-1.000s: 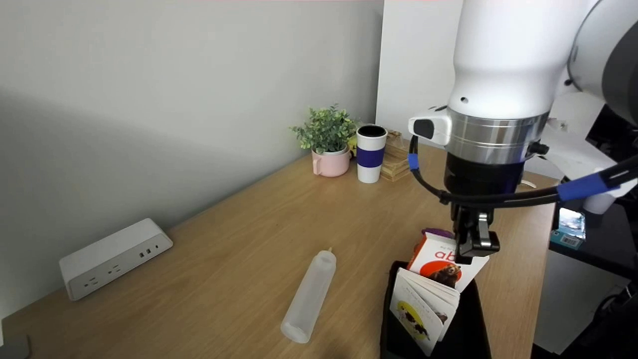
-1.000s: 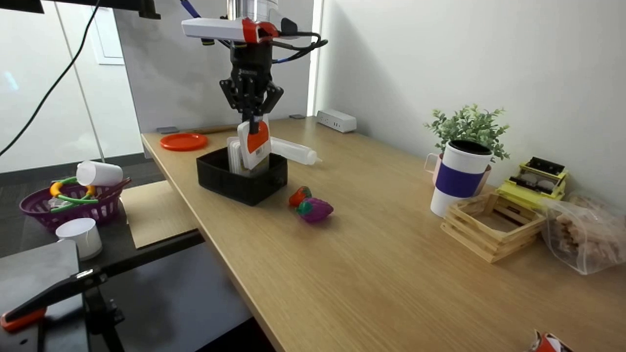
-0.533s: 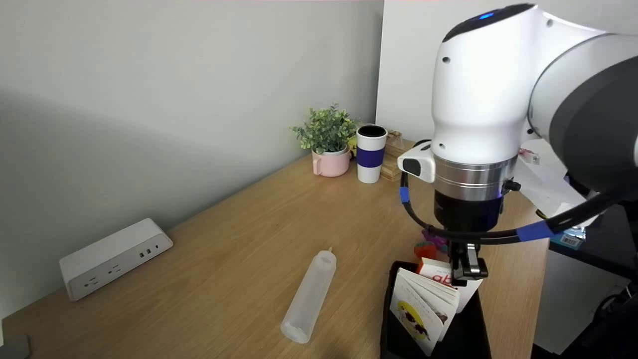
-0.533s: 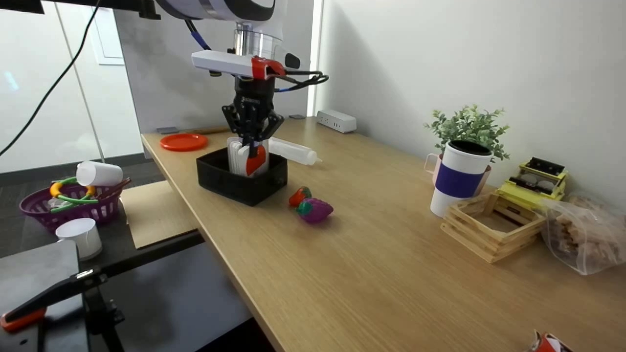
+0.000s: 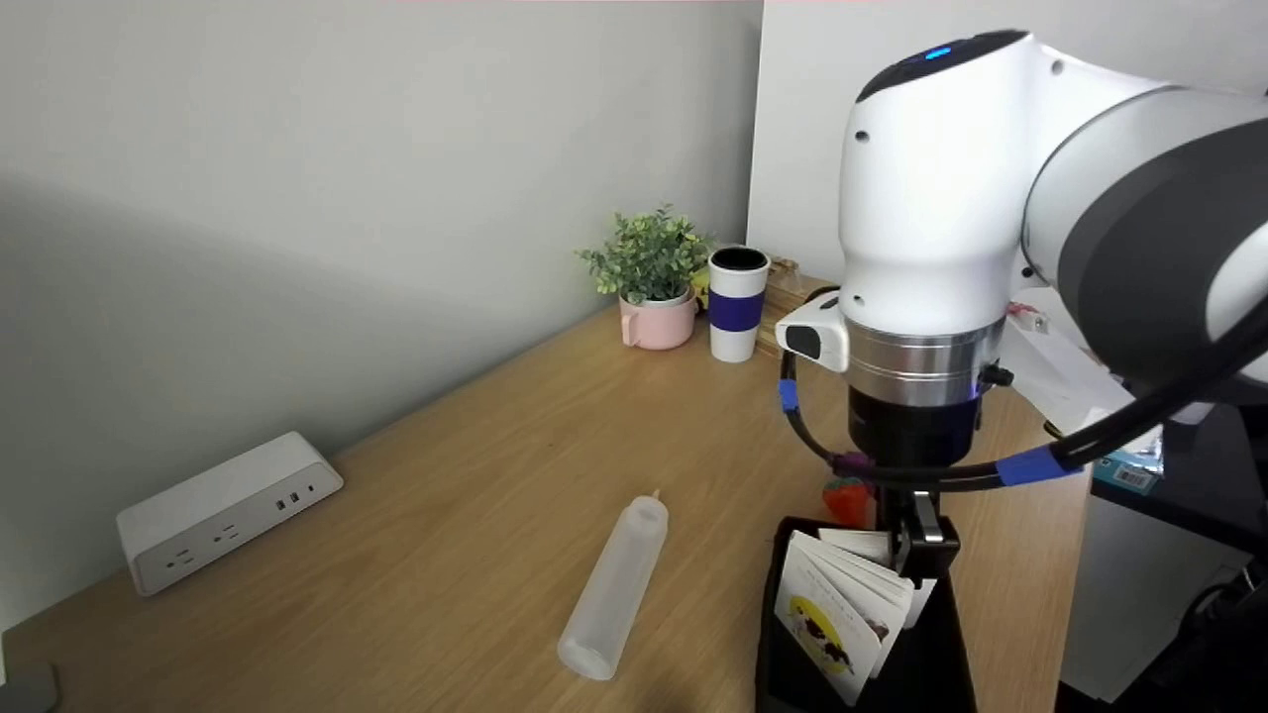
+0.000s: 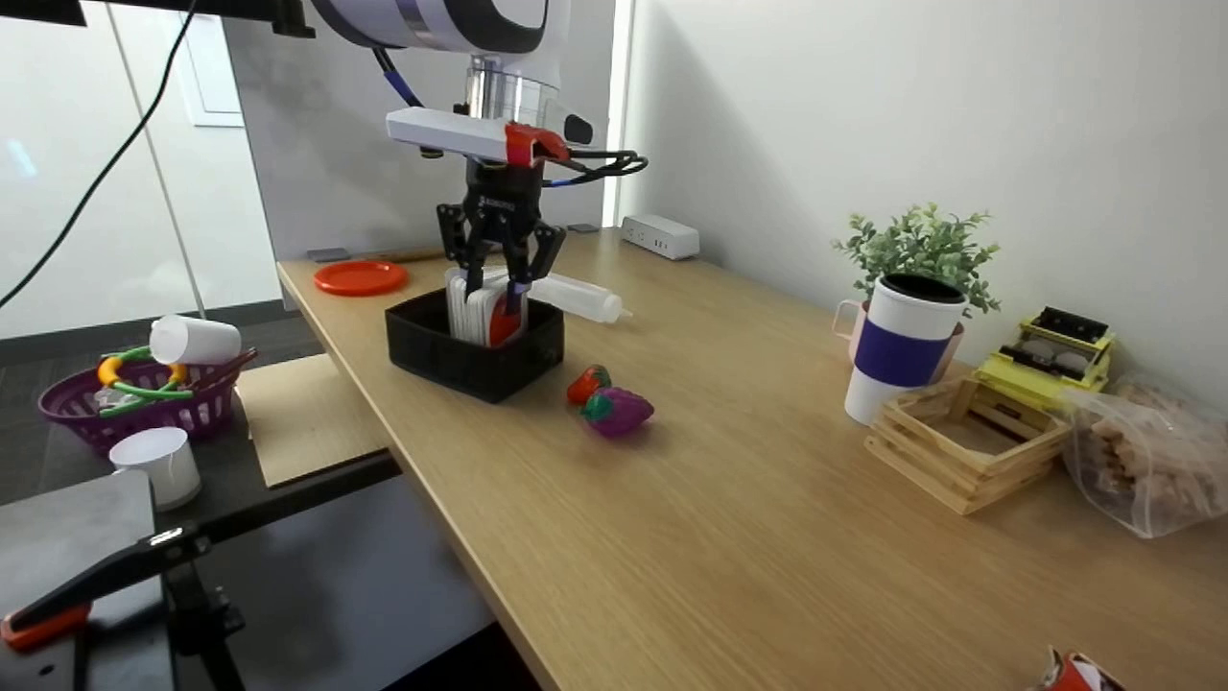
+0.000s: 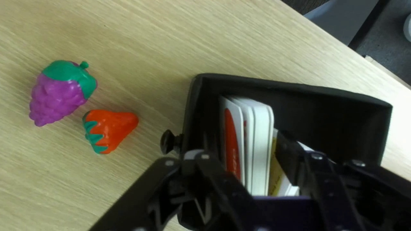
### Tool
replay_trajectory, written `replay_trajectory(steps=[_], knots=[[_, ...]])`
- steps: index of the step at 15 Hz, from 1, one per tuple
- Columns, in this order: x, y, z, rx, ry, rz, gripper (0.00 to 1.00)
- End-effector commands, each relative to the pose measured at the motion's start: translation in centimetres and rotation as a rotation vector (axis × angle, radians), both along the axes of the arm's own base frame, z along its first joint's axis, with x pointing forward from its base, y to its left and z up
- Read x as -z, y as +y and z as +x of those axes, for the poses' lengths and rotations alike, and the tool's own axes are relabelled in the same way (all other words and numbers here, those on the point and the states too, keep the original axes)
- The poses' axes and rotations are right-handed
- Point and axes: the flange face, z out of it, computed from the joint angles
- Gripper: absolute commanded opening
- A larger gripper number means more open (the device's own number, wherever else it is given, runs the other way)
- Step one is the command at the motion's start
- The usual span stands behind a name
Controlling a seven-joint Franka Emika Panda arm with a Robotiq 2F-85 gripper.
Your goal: Put the left and right books in the black box respectively
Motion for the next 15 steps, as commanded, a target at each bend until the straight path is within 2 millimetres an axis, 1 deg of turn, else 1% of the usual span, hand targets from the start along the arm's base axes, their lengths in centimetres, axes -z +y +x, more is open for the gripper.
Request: replay_trajectory(steps=[1,2,4,5,7,11,14,15], knots=[[-0.8,0.3,0.8,0.023,0.013,0.054,0.81],[-1.1,0.5,0.8,0.043,0.018,0.067,0.89],[-1.9,1.0,0.8,0.071,0.033,0.133,0.99],[-2.3,1.3,0.7,0.042,0.024,0.158,1.00],[-3.0,2.0,0.6,0.086,0.010,0.196,1.00],[-3.8,3.3,0.1,0.095,0.035,0.286,1.00],[-4.5,3.6,0.0,0.032,0.059,0.387,1.00],[-4.6,3.6,0.0,0.025,0.064,0.395,1.00]])
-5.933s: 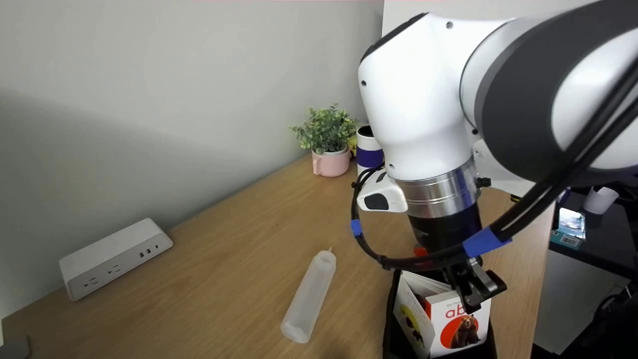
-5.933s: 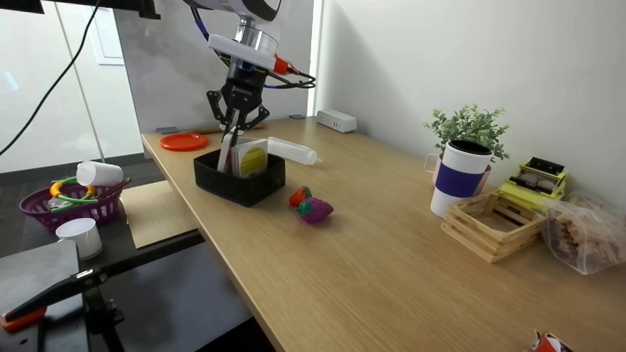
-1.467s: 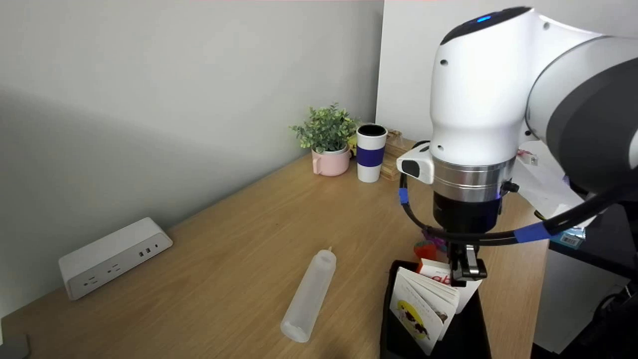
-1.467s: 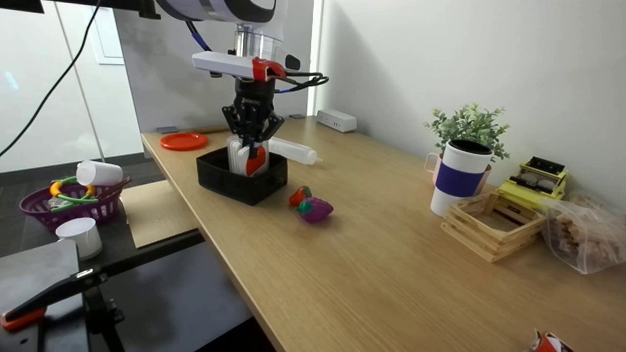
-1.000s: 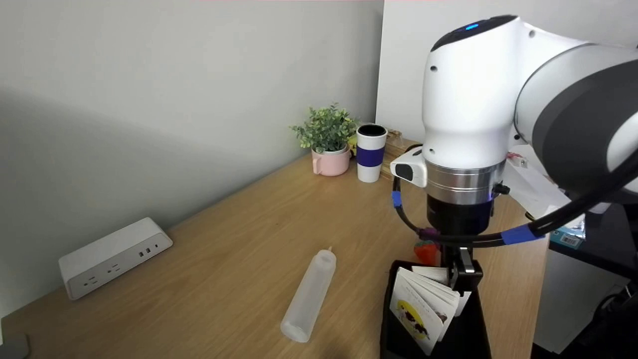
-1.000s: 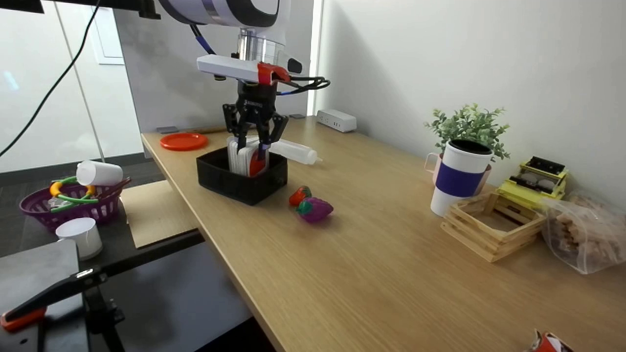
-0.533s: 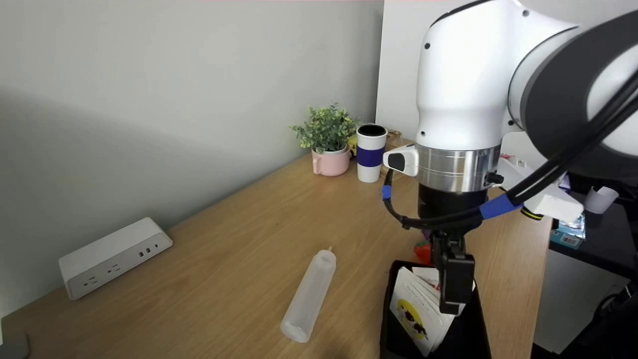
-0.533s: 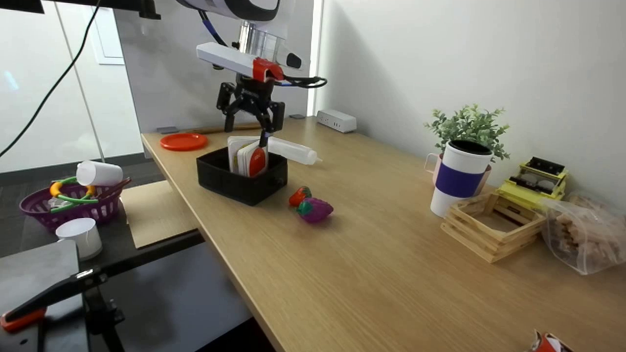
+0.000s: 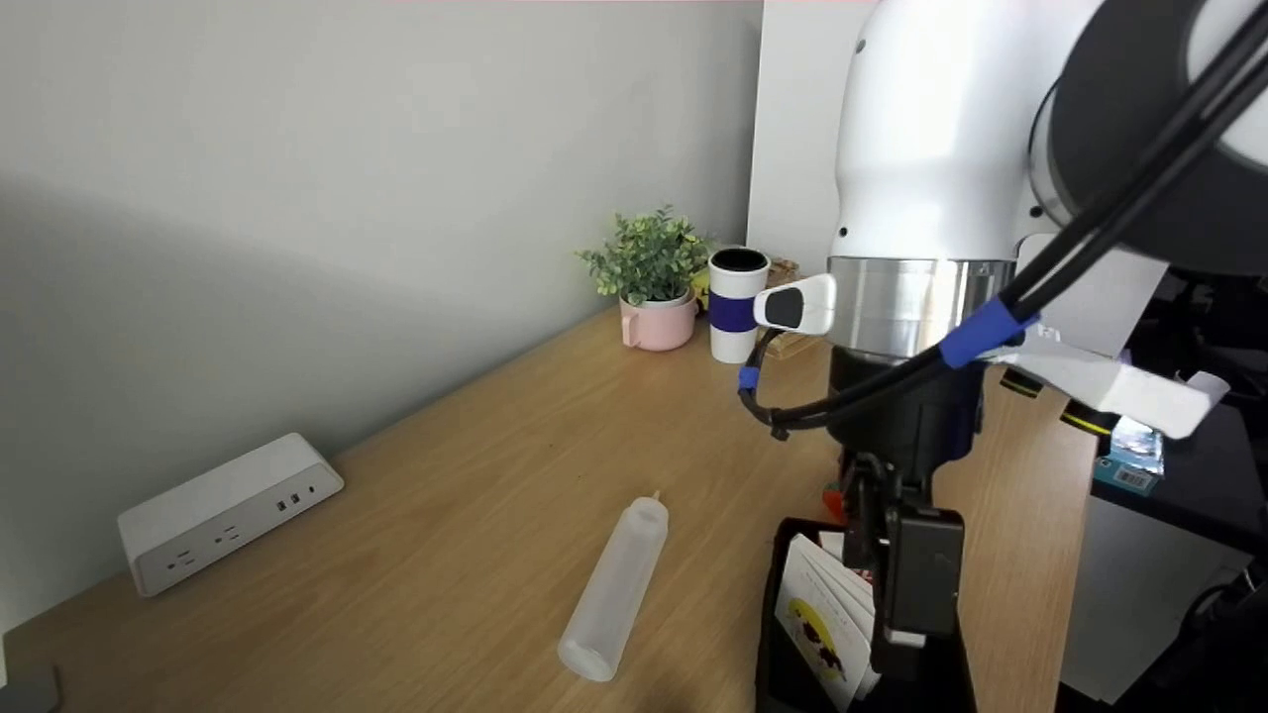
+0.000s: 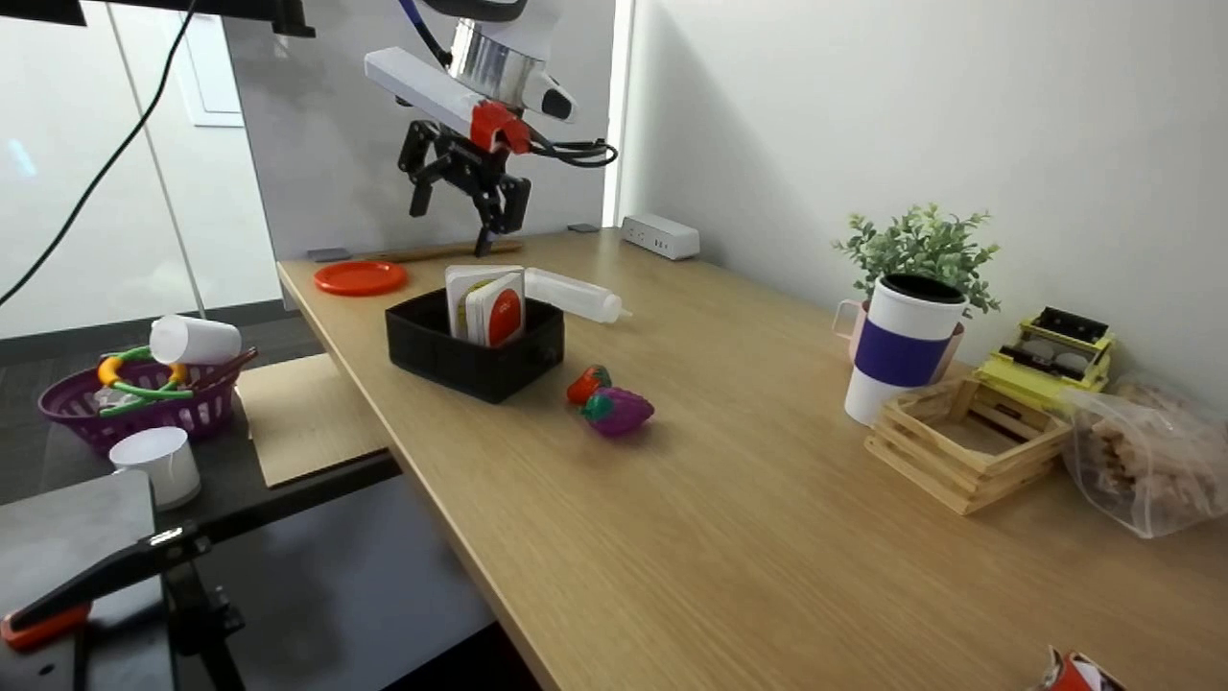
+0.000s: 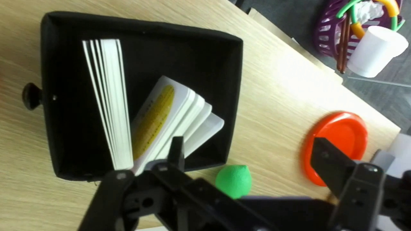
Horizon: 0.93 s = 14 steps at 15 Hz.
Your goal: Put the left and right books in the black box respectively
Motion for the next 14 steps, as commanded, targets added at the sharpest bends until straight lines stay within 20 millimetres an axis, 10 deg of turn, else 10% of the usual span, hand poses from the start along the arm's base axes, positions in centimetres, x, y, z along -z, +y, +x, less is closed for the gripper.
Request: replay_trajectory(steps=[1,14], knots=[[-0.79,-0.59,-0.10,-0.056,0.013,0.072,1.00],[-0.04,-0.52,0.11,-0.051,0.007,0.055,1.00]])
